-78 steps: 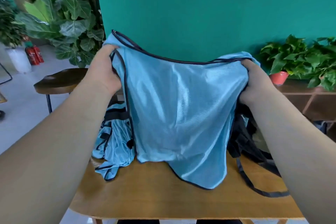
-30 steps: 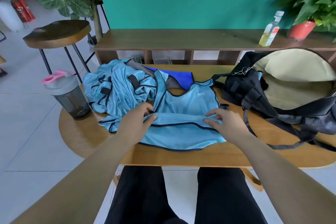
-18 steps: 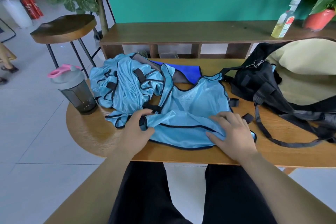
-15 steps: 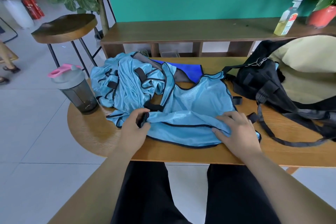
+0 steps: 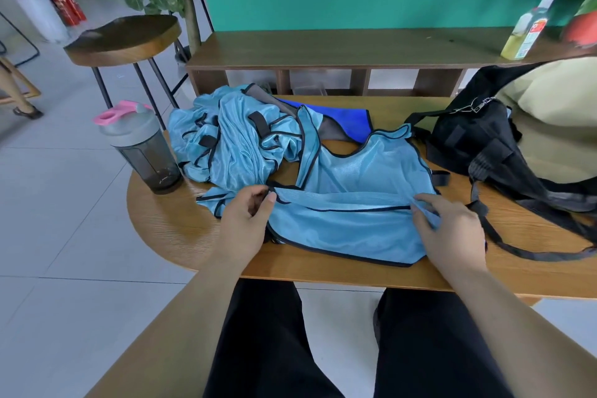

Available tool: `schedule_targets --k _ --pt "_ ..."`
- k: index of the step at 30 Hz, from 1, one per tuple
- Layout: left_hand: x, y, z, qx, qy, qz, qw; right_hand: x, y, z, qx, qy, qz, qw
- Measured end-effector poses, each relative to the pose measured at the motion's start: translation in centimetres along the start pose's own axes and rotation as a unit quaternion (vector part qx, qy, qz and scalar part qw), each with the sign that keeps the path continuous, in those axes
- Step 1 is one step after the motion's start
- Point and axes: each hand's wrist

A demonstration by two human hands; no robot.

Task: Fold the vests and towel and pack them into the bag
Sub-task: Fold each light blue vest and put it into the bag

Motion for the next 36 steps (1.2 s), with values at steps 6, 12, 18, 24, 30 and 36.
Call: schedule_targets --k 6,12,18,24,30,36 --pt "0.1 -0.3 0.0 0.038 -0.046 -0.044 0.997 0.8 -1.5 1.2 -0.23 0.144 0.149 0.951" --pt "0.4 -1.0 -0.3 0.123 -0.109 -0.2 0.966 3.5 -7.3 4.1 -0.358 -0.053 -0.031 0.932" --pt "0.8 -1.8 -0.7 0.107 -0.065 -0.208 0.97 4.9 -7.3 3.4 -0.276 -0.123 -0.102 0.948" --pt "0.7 -0.6 -0.2 0.084 -0.048 -0.084 0.992 4.6 -7.6 2.8 -0.203 -0.134 -0.139 0.96" --pt "1.1 2.4 0.8 0.087 -0.049 -0.016 0.995 3.4 -8.0 2.4 -0.084 -0.177 -0.192 0.962" --pt "2.2 2.6 1.8 0.094 -0.119 -0.048 0.987 3.4 -7.8 2.3 -0.039 -0.191 -0.233 0.953"
Point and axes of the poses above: each hand's wrist, its own z-axis away from the middle knuckle, its own x-axis out of the palm, y = z × x, and after that the axes turned 5 degrees about z, right-handed
